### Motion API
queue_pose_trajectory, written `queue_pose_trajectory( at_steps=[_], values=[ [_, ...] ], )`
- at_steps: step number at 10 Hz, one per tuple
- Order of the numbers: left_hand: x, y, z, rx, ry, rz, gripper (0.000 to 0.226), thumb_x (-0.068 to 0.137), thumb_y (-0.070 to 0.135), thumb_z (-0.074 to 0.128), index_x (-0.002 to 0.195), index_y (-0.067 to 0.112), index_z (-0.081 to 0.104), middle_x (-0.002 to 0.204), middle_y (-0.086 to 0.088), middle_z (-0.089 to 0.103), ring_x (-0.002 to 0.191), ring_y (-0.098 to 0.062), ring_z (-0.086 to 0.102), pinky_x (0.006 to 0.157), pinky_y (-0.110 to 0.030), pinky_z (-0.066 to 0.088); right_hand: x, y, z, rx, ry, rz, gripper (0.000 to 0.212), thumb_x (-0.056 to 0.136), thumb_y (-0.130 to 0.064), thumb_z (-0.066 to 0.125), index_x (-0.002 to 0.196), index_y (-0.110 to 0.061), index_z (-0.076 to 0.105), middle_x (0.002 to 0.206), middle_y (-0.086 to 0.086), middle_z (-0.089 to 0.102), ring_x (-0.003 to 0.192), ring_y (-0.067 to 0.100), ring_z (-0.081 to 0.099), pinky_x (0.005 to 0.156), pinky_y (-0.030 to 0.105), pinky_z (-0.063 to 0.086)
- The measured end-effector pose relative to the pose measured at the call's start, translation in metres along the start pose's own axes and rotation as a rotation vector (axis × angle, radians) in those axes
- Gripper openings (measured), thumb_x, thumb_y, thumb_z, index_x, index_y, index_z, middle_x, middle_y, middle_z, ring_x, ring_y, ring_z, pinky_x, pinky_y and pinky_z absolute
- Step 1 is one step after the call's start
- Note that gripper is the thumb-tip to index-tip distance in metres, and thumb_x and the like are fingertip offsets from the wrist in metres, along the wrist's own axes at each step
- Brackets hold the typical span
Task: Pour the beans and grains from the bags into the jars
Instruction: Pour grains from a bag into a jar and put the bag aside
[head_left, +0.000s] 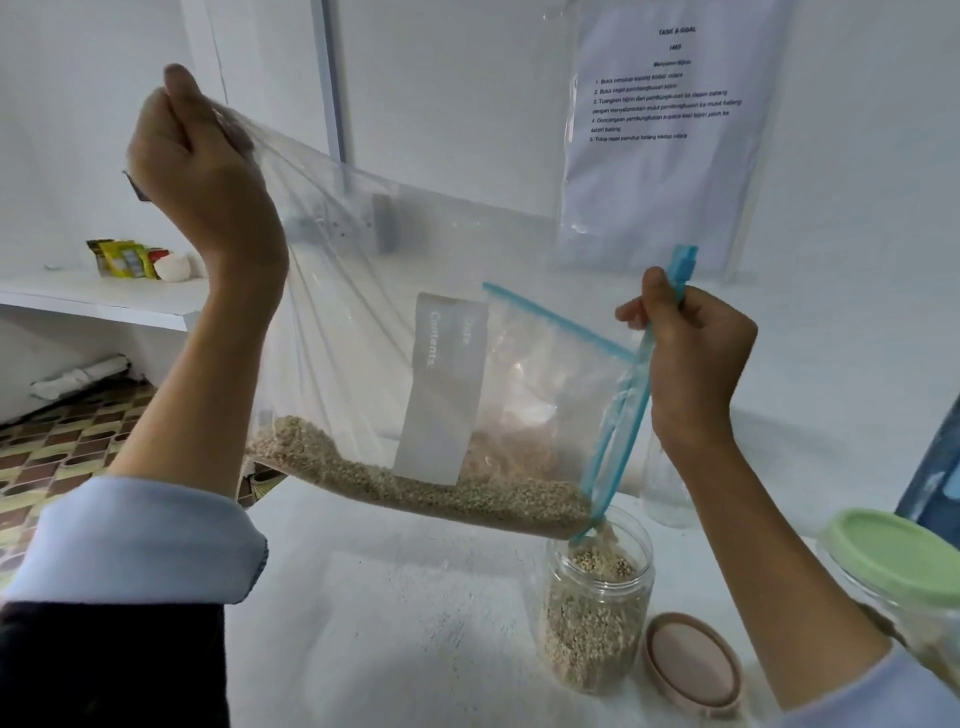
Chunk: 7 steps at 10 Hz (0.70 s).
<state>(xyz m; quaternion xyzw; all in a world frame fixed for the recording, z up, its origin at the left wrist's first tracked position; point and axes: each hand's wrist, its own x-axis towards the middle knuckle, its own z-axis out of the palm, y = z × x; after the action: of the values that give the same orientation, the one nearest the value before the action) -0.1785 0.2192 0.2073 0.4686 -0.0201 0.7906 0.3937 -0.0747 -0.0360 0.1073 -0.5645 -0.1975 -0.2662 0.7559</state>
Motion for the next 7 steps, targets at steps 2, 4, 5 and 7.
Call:
queue_pose_trajectory(
  at_steps=[2, 4, 5, 7],
  values=[
    [-0.001, 0.004, 0.000, -0.044, 0.003, 0.020, 0.043, 0.091, 0.029, 0.042, 0.048, 0.032, 0.040, 0.041, 0.014, 0.039, 0.041, -0.019, 0.035, 0.045, -0.032, 0.025, 0.001, -0.004, -0.004, 0.051, 0.019, 0.006, 0.031, 0.089, -0.024, 0.065, 0.058, -0.021, 0.064, 0.054, -0.011, 0.065, 0.059, 0.006, 0.061, 0.070, 0.017, 0.048],
    [-0.001, 0.017, 0.000, 0.175, -0.032, -0.036, 0.032, 0.072, 0.058, 0.034, 0.058, 0.030, 0.037, 0.057, 0.005, 0.037, 0.054, -0.014, 0.035, 0.053, -0.029, 0.025, -0.001, -0.005, -0.003, 0.044, 0.002, 0.022, 0.029, 0.089, -0.024, 0.065, 0.060, -0.019, 0.065, 0.060, -0.008, 0.066, 0.059, 0.005, 0.061, 0.069, 0.015, 0.047],
    [0.002, 0.014, -0.001, 0.136, -0.060, -0.077, 0.035, 0.070, 0.060, 0.034, 0.059, 0.027, 0.036, 0.057, 0.003, 0.036, 0.055, -0.014, 0.035, 0.054, -0.027, 0.025, 0.000, -0.006, -0.003, 0.067, 0.037, 0.028, 0.030, 0.089, -0.023, 0.065, 0.060, -0.019, 0.065, 0.059, -0.007, 0.066, 0.061, 0.009, 0.062, 0.070, 0.018, 0.049],
    [0.001, 0.013, -0.003, 0.149, -0.042, -0.085, 0.035, 0.071, 0.059, 0.034, 0.059, 0.026, 0.037, 0.057, 0.002, 0.037, 0.056, -0.020, 0.037, 0.053, -0.030, 0.026, 0.000, -0.004, 0.000, 0.022, 0.013, 0.040, 0.031, 0.090, -0.025, 0.064, 0.059, -0.021, 0.065, 0.065, -0.004, 0.068, 0.063, 0.010, 0.063, 0.074, 0.021, 0.050]
  ],
)
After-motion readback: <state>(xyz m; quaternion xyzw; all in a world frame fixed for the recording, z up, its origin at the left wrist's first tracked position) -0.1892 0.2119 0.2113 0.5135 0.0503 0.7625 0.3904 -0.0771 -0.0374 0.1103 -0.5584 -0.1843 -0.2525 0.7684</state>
